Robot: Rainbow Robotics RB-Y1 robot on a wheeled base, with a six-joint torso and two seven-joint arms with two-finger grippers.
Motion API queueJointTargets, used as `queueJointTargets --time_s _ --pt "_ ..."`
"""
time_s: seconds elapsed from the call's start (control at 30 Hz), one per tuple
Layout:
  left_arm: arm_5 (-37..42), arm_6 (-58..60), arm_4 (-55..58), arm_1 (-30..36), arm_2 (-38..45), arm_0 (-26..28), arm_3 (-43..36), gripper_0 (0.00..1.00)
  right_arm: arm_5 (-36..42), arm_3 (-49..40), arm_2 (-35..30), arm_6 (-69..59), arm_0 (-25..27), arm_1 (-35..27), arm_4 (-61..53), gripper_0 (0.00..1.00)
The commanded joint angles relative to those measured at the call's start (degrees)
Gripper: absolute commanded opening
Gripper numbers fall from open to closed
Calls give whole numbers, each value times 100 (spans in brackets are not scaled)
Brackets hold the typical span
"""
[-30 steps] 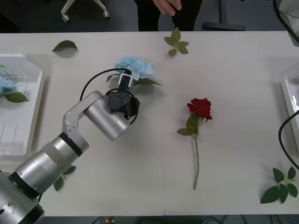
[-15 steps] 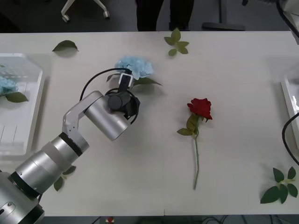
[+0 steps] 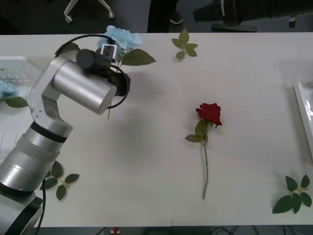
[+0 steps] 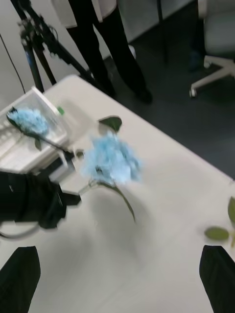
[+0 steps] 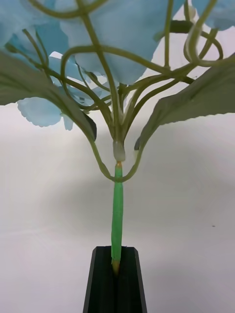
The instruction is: Place the red flowers into the right box and the blue flowers into the left box. If a person shows an open palm, hand one flower to the person first, then continue sorting.
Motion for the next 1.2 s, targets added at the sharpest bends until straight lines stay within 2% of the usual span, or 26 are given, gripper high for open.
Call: queueJointTargets --time_s 0.03,0.27,0.47,0.57,0.63,0.77,1.0,1.1,1.2 --pt "786 -214 233 451 795 22 -773 0 386 -663 -156 -1638 251 -339 586 95" --pt "1779 -979 822 978 2553 22 -1221 0 614 -1525 -130 -3150 892 -673 1148 95" --pt "2175 -1708 1050 1488 3678 75 -1221 0 219 -2281 -130 -3976 1877 -1385 1254 95" --pt "2131 -2051 1305 1778 4152 330 -1221 0 219 -2527 -139 -4539 2211 -1517 1359 95" --pt "2043 -2209 1454 1936 4319 541 -1221 0 333 -2641 -130 -4855 2299 -1535 1535 95" --pt "1727 -2306 1586 2252 4486 1183 -1230 0 1168 -3019 -121 -5664 2307 -1341 2335 95" --pt "628 -2350 1472 2419 4662 2299 -1142 0 2548 -3590 -24 -6657 2299 -814 3530 95" --pt "233 -2376 1463 2419 4697 2580 -966 0 2864 -3722 301 -6912 2202 -708 3996 95" --pt "-392 -2394 1472 2419 4618 2738 -509 0 2899 -3748 916 -7272 2070 -708 4567 95"
